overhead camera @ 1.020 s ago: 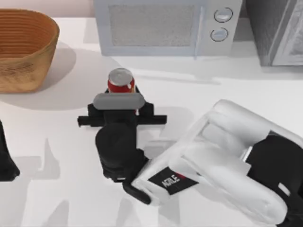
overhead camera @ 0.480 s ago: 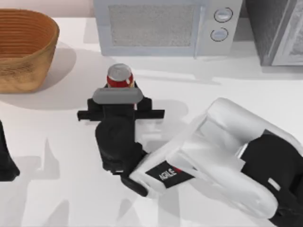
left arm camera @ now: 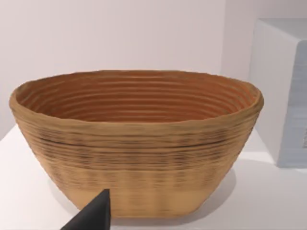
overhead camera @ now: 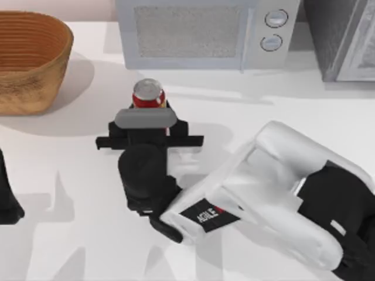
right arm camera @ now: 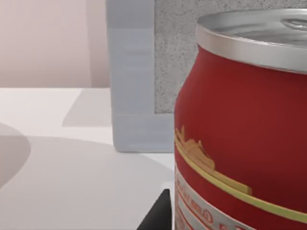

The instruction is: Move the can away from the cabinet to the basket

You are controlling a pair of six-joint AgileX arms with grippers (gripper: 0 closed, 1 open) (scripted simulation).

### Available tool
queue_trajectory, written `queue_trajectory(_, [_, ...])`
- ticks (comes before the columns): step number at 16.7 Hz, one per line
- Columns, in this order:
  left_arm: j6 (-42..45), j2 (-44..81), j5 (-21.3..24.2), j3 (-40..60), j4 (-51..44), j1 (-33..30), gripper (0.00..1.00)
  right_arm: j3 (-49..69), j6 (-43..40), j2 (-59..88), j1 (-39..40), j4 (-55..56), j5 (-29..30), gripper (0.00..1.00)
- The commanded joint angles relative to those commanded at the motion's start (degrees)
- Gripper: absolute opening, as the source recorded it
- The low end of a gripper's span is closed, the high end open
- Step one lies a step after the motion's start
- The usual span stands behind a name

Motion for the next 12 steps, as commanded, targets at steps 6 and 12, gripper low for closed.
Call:
queue_trajectory(6, [0.0,0.0,0.0,0.0,0.0,0.0,1.0,0.0,0.0,0.0,0.0,0.0,0.0,0.75])
queue_trajectory(12, [0.0,0.0,0.0,0.0,0.0,0.0,1.0,0.0,0.0,0.0,0.0,0.0,0.0,1.0])
